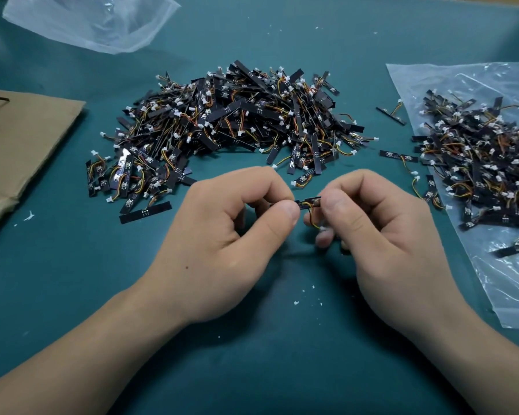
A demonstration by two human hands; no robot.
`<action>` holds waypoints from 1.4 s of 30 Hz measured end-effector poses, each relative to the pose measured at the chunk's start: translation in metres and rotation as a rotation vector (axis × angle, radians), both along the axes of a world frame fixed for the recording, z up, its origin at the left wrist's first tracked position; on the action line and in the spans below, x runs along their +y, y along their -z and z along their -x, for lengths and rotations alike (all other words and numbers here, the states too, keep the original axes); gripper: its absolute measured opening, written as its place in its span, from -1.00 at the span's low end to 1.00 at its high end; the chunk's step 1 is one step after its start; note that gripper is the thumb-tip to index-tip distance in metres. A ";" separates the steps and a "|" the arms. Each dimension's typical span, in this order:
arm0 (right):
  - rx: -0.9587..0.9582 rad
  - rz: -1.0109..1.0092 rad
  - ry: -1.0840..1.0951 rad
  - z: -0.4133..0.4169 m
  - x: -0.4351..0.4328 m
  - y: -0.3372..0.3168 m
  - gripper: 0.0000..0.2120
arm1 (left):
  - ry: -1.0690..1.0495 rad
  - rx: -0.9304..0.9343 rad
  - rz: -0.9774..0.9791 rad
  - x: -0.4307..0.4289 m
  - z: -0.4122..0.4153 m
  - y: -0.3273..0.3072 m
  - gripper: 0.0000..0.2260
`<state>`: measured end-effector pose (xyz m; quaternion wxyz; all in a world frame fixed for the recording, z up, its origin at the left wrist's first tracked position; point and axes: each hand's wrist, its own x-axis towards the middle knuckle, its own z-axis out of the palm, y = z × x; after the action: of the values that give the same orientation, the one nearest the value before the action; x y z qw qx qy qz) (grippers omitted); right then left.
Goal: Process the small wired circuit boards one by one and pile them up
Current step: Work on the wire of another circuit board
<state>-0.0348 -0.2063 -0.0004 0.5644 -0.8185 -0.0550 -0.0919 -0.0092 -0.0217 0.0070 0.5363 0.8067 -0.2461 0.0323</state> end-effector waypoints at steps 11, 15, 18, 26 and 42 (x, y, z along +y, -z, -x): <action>-0.054 0.032 -0.047 0.002 0.001 0.001 -0.72 | 0.054 0.117 -0.031 0.001 -0.002 -0.001 -0.77; -0.011 -0.016 -0.099 0.001 0.000 0.000 -0.77 | 0.032 0.121 -0.045 0.000 -0.003 -0.002 -0.77; -0.019 -0.058 -0.069 0.001 -0.001 0.000 -0.78 | 0.067 0.140 -0.024 0.000 -0.002 -0.001 -0.79; -0.019 -0.065 -0.047 0.002 0.000 -0.001 -0.78 | 0.017 0.117 -0.009 -0.001 -0.001 -0.001 -0.83; -0.010 -0.122 -0.072 -0.001 0.000 0.002 -0.98 | -0.042 0.060 -0.024 -0.001 -0.003 0.002 -0.84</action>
<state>-0.0336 -0.2068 -0.0026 0.6159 -0.7796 -0.0816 -0.0787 -0.0064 -0.0229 0.0049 0.5327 0.8187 -0.2135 0.0164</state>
